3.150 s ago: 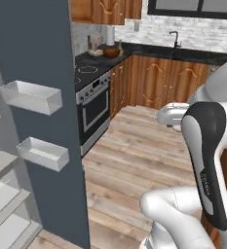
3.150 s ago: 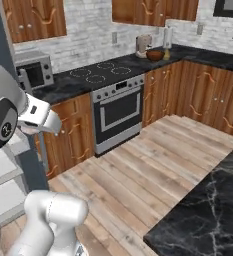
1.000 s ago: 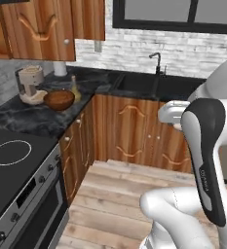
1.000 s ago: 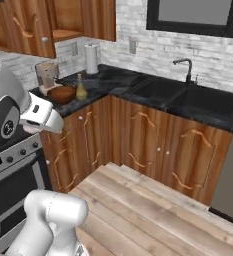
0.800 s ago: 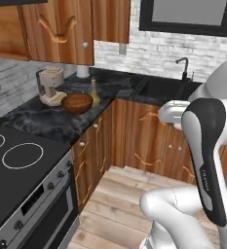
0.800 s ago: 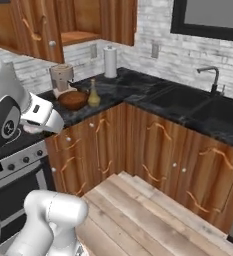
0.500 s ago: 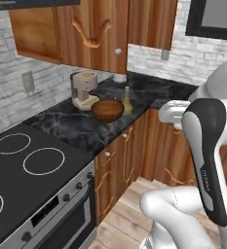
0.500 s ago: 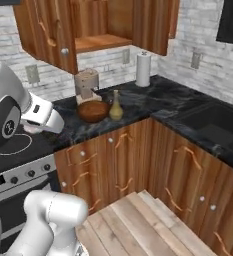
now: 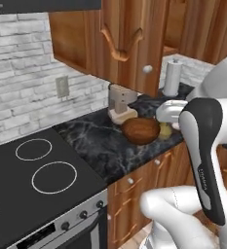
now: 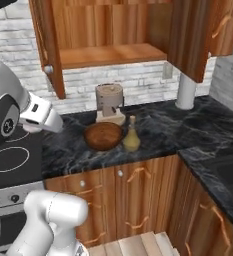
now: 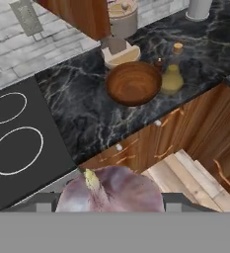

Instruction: Retrieve the bottle and the shaker from the cabinet and place them next to the mixing bowl on the counter. Then add garlic from the fridge to the mixing bowl.

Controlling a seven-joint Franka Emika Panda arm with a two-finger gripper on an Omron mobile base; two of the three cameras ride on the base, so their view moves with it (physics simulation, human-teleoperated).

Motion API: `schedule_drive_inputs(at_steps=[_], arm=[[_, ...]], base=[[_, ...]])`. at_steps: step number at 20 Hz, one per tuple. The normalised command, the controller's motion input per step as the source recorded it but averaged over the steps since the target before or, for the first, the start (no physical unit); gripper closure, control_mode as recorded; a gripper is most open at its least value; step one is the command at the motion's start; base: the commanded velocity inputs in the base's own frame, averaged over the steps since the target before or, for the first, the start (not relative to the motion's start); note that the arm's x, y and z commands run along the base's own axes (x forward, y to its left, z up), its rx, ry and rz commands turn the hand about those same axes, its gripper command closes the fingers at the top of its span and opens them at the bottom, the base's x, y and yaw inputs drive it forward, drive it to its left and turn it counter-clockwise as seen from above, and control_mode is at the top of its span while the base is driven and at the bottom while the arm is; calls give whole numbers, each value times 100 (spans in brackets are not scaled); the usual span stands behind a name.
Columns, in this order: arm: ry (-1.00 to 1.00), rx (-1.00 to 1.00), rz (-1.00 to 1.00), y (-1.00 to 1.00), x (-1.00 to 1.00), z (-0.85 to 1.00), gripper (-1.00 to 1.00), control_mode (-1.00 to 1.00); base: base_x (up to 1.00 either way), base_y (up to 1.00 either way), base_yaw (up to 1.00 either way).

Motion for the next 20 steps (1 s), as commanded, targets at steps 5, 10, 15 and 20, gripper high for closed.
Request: schedule_drive_inputs(at_steps=[5,10,15,20], arm=[[0,0,0,0,0,0,100,100],[0,0,0,0,0,0,100,100],[0,0,0,0,0,0,100,100],[0,0,0,0,0,0,100,100]], base=[[-7,-48,12],[50,-71,9],[99,-56,27],[39,-2,40]])
